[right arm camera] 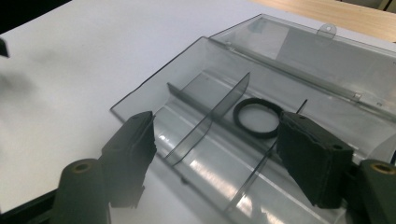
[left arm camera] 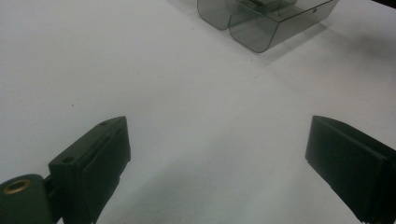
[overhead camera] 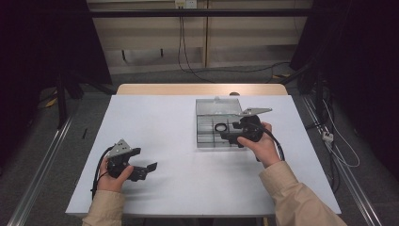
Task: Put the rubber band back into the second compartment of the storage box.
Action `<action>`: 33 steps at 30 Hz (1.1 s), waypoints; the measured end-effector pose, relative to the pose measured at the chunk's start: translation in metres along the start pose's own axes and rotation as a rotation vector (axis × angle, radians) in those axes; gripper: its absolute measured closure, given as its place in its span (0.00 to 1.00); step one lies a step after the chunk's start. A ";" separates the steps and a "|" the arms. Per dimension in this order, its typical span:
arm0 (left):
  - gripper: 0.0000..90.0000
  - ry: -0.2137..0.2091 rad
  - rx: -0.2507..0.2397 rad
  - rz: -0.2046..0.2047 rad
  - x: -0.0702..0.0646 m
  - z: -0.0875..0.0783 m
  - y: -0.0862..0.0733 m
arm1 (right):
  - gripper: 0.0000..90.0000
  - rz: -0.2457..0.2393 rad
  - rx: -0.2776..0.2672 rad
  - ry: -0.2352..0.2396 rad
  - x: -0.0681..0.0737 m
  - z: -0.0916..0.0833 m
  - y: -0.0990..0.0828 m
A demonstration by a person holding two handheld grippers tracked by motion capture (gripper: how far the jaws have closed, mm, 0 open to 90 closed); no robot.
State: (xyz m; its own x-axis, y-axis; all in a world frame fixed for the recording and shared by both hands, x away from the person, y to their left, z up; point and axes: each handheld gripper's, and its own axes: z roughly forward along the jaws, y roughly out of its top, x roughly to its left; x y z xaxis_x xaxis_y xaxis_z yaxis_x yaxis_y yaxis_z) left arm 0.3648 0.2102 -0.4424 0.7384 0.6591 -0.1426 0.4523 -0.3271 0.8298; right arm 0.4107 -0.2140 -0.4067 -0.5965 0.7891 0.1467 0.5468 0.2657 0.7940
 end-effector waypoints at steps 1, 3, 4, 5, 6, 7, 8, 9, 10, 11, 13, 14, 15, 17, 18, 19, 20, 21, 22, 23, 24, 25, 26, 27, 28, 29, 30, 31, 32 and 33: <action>0.07 0.000 0.001 -0.001 0.000 0.000 0.000 | 0.29 -0.005 -0.001 0.007 0.002 -0.002 -0.002; 0.07 0.001 0.001 -0.001 0.000 0.000 0.000 | 0.26 -0.007 -0.002 0.010 0.005 -0.007 -0.006; 0.07 0.000 -0.001 -0.002 0.000 0.000 0.000 | 0.26 -0.009 -0.003 0.013 0.006 -0.008 -0.008; 0.07 0.002 -0.001 0.001 0.000 0.000 0.000 | 0.26 -0.014 -0.004 0.014 0.008 -0.010 -0.010; 0.07 0.002 -0.001 0.001 0.000 0.000 0.000 | 0.26 -0.014 -0.004 0.014 0.008 -0.010 -0.010; 0.07 0.002 -0.001 -0.001 0.000 0.000 0.000 | 0.25 -0.017 -0.009 0.020 0.010 -0.014 -0.015; 0.07 0.001 0.000 0.001 0.000 0.000 0.000 | 0.25 -0.020 -0.011 0.021 0.010 -0.016 -0.016; 0.07 0.001 0.000 0.000 -0.001 0.000 0.000 | 0.25 -0.021 -0.016 0.023 0.011 -0.017 -0.018; 0.07 0.002 0.000 0.002 0.000 0.000 0.000 | 0.25 -0.022 -0.015 0.021 0.012 -0.019 -0.021; 0.07 0.001 0.000 0.003 -0.001 0.000 0.000 | 0.24 -0.026 -0.017 0.020 0.012 -0.021 -0.023; 0.07 -0.001 0.000 0.003 -0.001 0.000 0.000 | 0.24 -0.022 -0.019 0.022 0.012 -0.024 -0.028; 0.07 -0.001 0.001 0.004 -0.001 0.000 0.000 | 0.24 -0.022 -0.021 0.023 0.012 -0.026 -0.031; 0.07 -0.001 0.001 0.004 -0.001 0.000 0.000 | 0.23 -0.022 -0.022 0.021 0.012 -0.028 -0.034; 0.07 -0.001 0.001 0.004 -0.001 0.000 0.000 | 0.23 -0.019 -0.023 0.024 0.012 -0.031 -0.039; 0.07 -0.001 0.001 0.004 -0.001 0.000 0.000 | 0.23 -0.020 -0.024 0.022 0.012 -0.033 -0.042; 0.07 -0.001 0.001 0.004 -0.001 0.000 0.000 | 0.23 -0.022 -0.026 0.022 0.012 -0.035 -0.046; 0.07 0.000 0.001 0.005 -0.001 0.000 0.000 | 0.23 -0.014 -0.027 0.021 0.012 -0.037 -0.049; 0.07 -0.001 -0.001 0.003 -0.001 0.000 0.000 | 0.23 -0.013 -0.030 0.020 0.011 -0.038 -0.052; 0.07 0.000 0.000 0.004 -0.001 0.000 0.000 | 0.23 -0.009 -0.033 0.020 0.011 -0.040 -0.055; 0.07 -0.001 0.000 0.004 -0.001 0.000 0.000 | 0.23 -0.005 -0.036 0.021 0.010 -0.042 -0.058; 0.07 -0.002 0.000 0.003 -0.001 0.000 0.000 | 0.23 -0.003 -0.038 0.019 0.010 -0.043 -0.061; 0.07 -0.004 -0.001 0.003 -0.002 0.000 0.000 | 0.23 -0.003 -0.037 0.016 0.010 -0.044 -0.064; 0.07 -0.004 -0.001 0.004 -0.002 0.000 0.000 | 0.23 -0.004 -0.035 0.015 0.010 -0.045 -0.067; 0.07 -0.004 0.001 0.004 -0.002 0.000 0.000 | 0.23 -0.006 -0.033 0.015 0.009 -0.046 -0.070; 0.07 -0.003 0.003 0.005 -0.002 0.000 0.000 | 0.23 -0.007 -0.033 0.010 0.010 -0.047 -0.073; 0.07 -0.002 0.003 0.004 -0.002 0.000 0.000 | 0.23 -0.009 -0.031 0.009 0.010 -0.047 -0.076; 0.07 -0.001 0.004 0.005 -0.002 0.000 0.000 | 0.23 -0.010 -0.031 0.009 0.010 -0.048 -0.078; 0.07 -0.003 0.001 0.004 -0.002 0.000 0.000 | 0.23 -0.011 -0.029 0.009 0.010 -0.049 -0.081; 0.07 -0.002 0.000 0.004 -0.001 0.000 0.000 | 0.22 -0.019 -0.029 0.005 0.010 -0.050 -0.084; 0.07 -0.002 -0.001 0.004 -0.001 0.000 0.000 | 0.22 -0.028 -0.029 0.003 0.011 -0.051 -0.087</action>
State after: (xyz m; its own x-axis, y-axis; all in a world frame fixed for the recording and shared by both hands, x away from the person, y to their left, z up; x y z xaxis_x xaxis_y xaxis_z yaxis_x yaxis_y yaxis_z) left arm 0.3640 0.2090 -0.4423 0.7414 0.6562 -0.1407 0.4491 -0.3293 0.8306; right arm 0.3266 -0.2570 -0.4437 -0.6126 0.7803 0.1260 0.5129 0.2712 0.8145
